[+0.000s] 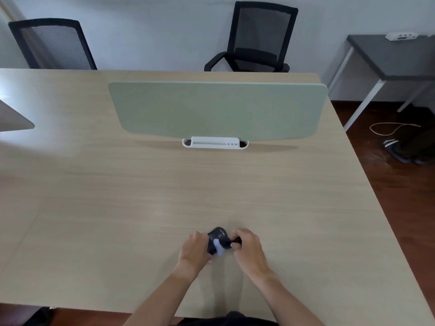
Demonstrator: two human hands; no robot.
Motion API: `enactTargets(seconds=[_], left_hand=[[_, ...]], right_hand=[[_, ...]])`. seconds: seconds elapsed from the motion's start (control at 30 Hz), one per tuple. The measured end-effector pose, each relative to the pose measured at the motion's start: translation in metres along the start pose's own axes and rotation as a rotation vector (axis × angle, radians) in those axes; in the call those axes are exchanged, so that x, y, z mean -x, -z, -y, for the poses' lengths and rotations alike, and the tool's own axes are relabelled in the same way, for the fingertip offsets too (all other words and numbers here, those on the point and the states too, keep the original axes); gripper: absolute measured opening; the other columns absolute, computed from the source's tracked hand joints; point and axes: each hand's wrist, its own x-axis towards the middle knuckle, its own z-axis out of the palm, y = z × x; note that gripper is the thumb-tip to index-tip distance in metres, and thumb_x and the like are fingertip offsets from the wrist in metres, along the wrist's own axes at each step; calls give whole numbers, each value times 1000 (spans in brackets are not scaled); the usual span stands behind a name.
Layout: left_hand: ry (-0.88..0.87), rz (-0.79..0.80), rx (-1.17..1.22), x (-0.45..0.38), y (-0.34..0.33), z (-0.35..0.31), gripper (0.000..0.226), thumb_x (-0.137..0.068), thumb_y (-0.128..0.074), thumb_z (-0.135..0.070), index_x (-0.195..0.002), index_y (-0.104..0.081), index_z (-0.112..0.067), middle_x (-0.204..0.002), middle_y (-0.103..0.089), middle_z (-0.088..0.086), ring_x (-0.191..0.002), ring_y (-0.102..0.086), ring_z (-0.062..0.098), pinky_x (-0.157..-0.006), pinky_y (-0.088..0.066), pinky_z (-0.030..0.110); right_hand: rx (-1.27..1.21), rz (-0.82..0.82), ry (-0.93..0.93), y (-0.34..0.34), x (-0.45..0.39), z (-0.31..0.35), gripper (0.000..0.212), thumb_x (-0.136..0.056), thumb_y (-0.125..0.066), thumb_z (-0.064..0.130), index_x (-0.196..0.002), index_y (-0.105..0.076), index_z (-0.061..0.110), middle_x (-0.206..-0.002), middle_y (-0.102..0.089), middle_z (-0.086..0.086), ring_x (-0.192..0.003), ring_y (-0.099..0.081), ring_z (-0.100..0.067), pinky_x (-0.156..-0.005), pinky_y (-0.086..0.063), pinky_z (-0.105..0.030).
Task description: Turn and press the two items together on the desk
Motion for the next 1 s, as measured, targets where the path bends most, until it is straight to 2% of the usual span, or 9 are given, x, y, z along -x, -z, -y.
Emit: enactTargets(seconds=[0.07, 0.13, 0.33, 0.4, 0.5, 0.6, 0.8, 0.93, 1.0], left_hand=[[6, 42, 7, -4, 0, 1, 27, -74, -71, -17, -98, -62, -6, -99, -62, 11, -93, -64, 30, -68, -47, 32], [3, 56, 2, -5, 0, 2, 31, -74, -74, -18, -100, -63, -5, -103, -64, 11, -96, -64, 29, -69, -48, 32], [-27, 23, 11, 2, 4, -2, 5, -79, -49, -10, -83, -51, -10, -87, -54, 12, -86, -61, 34, -67, -47, 33], [0, 20, 27, 2, 4, -2, 6, -79, -55, -13, -84, -55, -10, -89, -57, 13, -82, -59, 32, -71, -51, 34], [30, 62, -5, -1, 0, -1, 30, -77, -71, -16, -104, -62, -6, -108, -64, 11, -100, -64, 29, -77, -51, 33], [28, 64, 2, -2, -4, 1, 36, -77, -75, -20, -107, -60, -7, -110, -63, 9, -101, -63, 27, -74, -49, 31], [14, 31, 48, -1, -5, 1, 28, -76, -69, -13, -103, -61, -7, -107, -65, 10, -99, -65, 29, -76, -52, 35], [13, 32, 22, -1, -6, 5, 37, -77, -71, -17, -110, -56, -7, -110, -60, 8, -102, -61, 27, -74, -47, 31], [0, 25, -8, -2, -5, 6, 35, -79, -70, -15, -110, -56, -7, -111, -59, 9, -101, -61, 27, -75, -48, 31]], right_hand=[[2, -85, -23, 3, 0, -3, 22, -75, -54, -6, -78, -59, 15, -83, -59, 5, -79, -55, -11, -68, -47, -28], [-24, -130, -16, 7, 1, -5, 24, -73, -53, -8, -77, -59, 15, -81, -59, 7, -78, -54, -9, -66, -45, -25], [-58, 103, 75, -3, -4, 7, 22, -69, -64, -7, -73, -68, 14, -69, -58, 15, -64, -54, -1, -59, -40, -13], [-61, 46, 37, -4, -11, 8, 21, -73, -64, -5, -78, -68, 14, -75, -60, 10, -70, -55, -4, -62, -39, -12], [-58, -119, -8, 1, -15, 6, 20, -77, -61, -6, -80, -65, 13, -80, -61, 6, -76, -56, -11, -63, -39, -11], [-124, -211, 4, 10, -12, 7, 23, -75, -58, -9, -78, -62, 14, -79, -61, 5, -76, -57, -10, -63, -41, -11], [-78, 29, 106, 1, -10, 16, 16, -68, -64, -3, -77, -67, 10, -76, -67, -1, -75, -60, -19, -68, -48, -29], [-45, -25, 1, 2, -15, 9, 14, -76, -62, -4, -81, -68, 8, -74, -63, 2, -73, -58, -16, -59, -40, -11], [-21, -88, -32, 8, -16, 7, 15, -79, -58, -4, -82, -65, 9, -79, -62, 2, -76, -56, -16, -61, -40, -13]])
